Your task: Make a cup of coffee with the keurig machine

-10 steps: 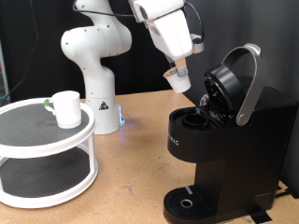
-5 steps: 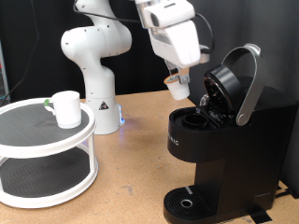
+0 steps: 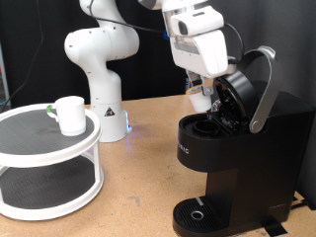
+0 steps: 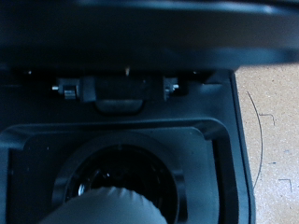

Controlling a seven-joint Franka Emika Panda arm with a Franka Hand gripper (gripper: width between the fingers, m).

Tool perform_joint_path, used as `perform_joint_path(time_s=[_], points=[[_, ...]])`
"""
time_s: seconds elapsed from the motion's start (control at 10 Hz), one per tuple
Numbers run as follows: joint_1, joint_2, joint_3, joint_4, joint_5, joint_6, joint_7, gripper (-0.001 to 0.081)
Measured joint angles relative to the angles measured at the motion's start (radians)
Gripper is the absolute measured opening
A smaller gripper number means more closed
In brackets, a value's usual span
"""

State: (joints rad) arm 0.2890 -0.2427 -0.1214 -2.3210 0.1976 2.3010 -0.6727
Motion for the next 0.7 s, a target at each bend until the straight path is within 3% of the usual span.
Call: perform_joint_path(time_s=[0.7], points=[[-0.001, 0.041, 0.014, -0.007, 0.000, 0.047, 0.019, 0.0434]])
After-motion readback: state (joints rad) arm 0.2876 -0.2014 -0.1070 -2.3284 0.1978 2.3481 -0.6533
